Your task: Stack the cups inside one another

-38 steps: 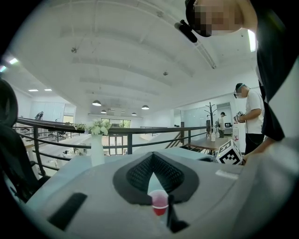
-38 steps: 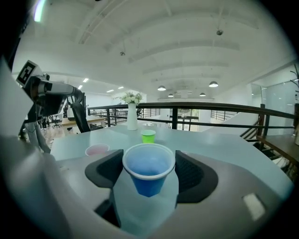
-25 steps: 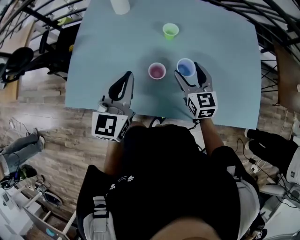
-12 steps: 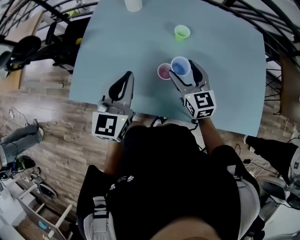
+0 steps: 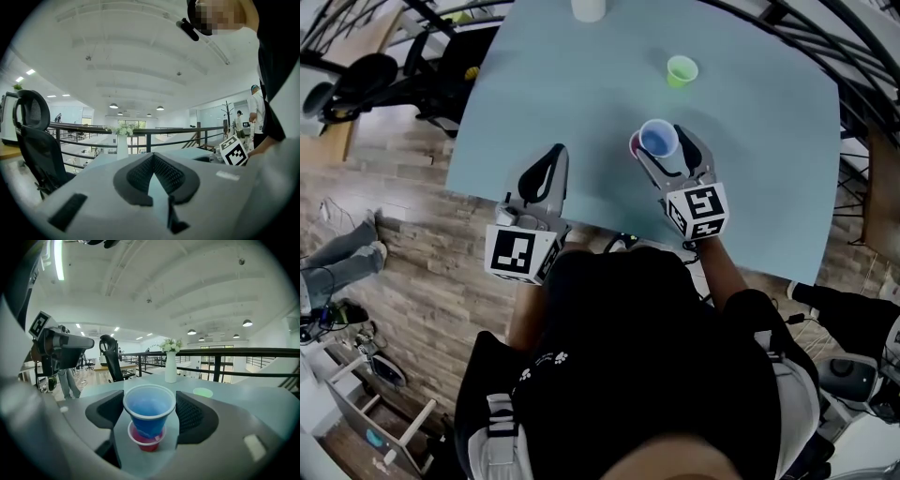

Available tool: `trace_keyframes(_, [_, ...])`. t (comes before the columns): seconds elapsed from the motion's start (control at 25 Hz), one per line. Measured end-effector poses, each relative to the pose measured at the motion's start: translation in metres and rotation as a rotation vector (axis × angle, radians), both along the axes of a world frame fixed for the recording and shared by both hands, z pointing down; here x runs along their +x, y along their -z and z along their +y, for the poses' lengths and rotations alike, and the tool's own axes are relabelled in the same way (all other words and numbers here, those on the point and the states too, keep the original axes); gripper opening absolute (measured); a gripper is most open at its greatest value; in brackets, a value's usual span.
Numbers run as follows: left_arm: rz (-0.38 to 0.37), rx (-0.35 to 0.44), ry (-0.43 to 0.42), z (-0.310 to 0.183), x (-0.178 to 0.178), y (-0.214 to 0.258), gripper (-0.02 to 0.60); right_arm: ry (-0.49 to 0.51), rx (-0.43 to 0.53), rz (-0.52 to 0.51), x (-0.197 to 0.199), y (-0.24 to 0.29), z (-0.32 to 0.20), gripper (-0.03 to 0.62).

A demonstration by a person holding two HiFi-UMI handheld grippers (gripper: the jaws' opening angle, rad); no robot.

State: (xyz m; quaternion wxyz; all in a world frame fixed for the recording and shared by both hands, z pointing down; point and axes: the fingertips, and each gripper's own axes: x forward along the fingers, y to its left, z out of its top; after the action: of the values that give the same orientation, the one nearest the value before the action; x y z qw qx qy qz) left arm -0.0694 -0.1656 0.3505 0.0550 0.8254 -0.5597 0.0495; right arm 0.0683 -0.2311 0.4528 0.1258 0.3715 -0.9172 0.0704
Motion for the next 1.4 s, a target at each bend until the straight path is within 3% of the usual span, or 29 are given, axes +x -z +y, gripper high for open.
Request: trace_keyframes(1.4, [-0.021,-0.030,0.074,0.011,-0.023,-0.004,-0.011,0.032,-0.102,0.100,-0.011,-0.064,-0.002,0.360])
